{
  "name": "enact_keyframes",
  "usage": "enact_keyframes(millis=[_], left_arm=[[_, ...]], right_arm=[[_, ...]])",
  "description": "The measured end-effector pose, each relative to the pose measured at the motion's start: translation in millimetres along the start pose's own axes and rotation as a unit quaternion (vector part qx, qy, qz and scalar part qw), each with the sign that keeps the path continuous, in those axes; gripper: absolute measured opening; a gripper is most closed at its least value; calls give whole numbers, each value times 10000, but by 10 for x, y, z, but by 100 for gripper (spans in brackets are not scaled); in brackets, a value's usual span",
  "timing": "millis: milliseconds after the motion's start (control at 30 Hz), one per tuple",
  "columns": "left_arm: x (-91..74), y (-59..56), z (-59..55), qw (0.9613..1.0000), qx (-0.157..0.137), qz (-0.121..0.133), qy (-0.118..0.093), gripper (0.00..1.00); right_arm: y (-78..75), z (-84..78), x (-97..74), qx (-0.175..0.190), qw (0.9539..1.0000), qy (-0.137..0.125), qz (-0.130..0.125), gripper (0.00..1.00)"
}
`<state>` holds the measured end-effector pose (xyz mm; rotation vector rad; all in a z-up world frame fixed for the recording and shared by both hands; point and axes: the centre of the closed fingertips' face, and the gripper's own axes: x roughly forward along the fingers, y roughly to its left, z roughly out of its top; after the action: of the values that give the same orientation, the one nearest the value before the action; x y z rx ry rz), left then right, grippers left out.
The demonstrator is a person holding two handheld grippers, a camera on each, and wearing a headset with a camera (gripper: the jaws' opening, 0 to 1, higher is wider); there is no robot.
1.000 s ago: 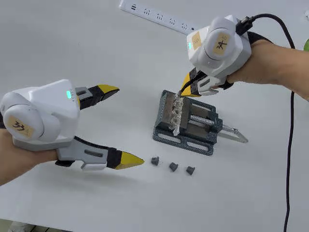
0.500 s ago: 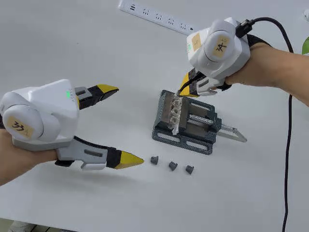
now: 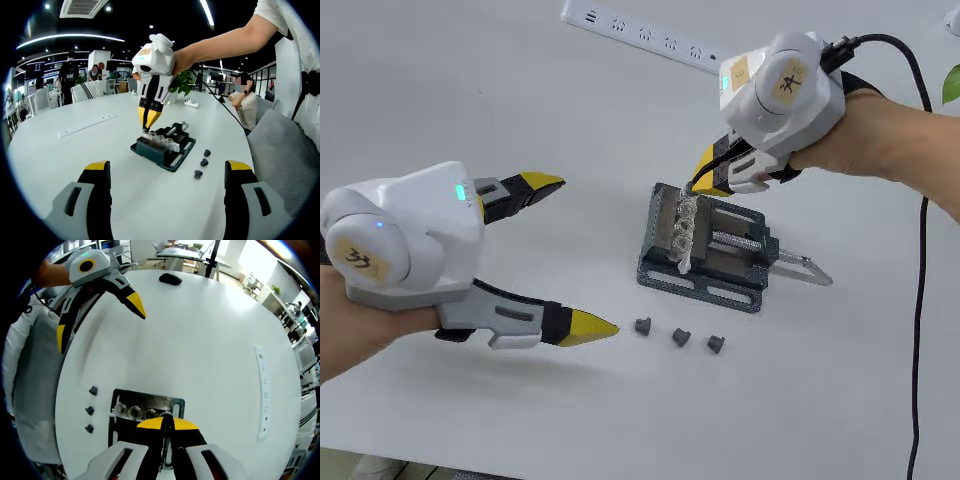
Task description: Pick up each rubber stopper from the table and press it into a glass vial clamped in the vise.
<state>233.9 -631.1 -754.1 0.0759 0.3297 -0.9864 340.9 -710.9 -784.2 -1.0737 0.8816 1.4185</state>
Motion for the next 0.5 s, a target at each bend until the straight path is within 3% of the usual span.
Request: enact_keyframes(millis=[500], left_arm=[[-21, -51, 46, 10000, 55, -13, 55, 94]], right_arm=[[-47, -70, -60, 298, 9993, -180, -163, 2]])
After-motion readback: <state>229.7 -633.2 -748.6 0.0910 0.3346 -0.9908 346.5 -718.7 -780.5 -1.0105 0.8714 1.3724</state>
